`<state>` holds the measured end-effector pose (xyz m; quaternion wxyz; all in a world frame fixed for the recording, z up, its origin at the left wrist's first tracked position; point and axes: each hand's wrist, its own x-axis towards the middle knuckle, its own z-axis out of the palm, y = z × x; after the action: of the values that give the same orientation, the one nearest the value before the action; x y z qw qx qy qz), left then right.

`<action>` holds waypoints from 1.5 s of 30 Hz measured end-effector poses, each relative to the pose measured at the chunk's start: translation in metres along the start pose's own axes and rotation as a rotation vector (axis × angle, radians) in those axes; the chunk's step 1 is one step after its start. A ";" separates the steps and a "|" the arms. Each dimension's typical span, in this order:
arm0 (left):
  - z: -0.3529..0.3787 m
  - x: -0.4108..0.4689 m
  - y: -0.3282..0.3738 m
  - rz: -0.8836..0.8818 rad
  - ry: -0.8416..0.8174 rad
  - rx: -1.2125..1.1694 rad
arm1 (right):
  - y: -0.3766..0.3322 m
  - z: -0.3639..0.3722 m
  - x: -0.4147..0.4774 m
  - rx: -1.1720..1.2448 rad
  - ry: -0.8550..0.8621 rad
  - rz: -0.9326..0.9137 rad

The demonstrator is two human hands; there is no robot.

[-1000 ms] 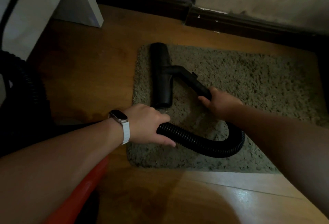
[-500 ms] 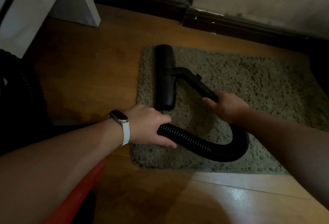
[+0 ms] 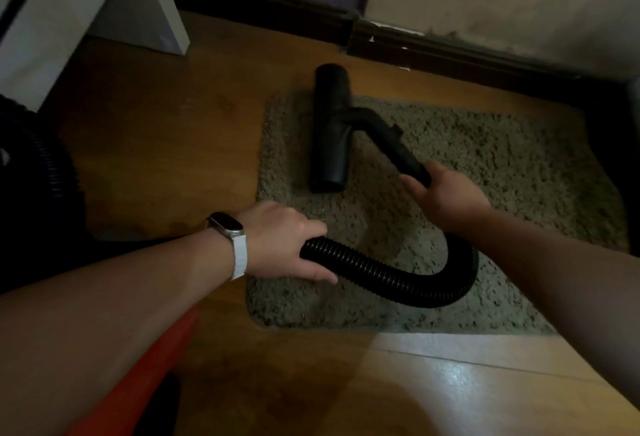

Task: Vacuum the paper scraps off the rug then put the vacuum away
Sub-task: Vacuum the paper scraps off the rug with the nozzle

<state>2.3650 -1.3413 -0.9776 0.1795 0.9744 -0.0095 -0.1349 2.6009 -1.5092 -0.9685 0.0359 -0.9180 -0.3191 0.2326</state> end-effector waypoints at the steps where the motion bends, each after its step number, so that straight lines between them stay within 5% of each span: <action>1: 0.000 0.000 0.000 -0.007 0.006 -0.007 | 0.006 -0.001 0.000 0.029 0.010 0.037; 10: 0.004 -0.001 -0.002 0.037 -0.006 0.039 | 0.000 0.018 0.001 0.004 -0.133 0.059; 31: 0.008 -0.004 -0.004 0.068 -0.051 0.036 | -0.062 0.017 0.020 -0.339 -0.001 -0.217; 40: 0.006 0.000 -0.003 0.004 -0.070 0.005 | 0.020 0.013 0.007 0.024 -0.026 0.066; 45: 0.008 0.000 -0.003 0.026 -0.061 0.028 | 0.017 0.024 0.007 0.052 -0.075 0.077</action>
<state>2.3626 -1.3415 -0.9858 0.1669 0.9721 -0.0295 -0.1619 2.6044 -1.5204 -0.9957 0.0390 -0.9191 -0.2785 0.2761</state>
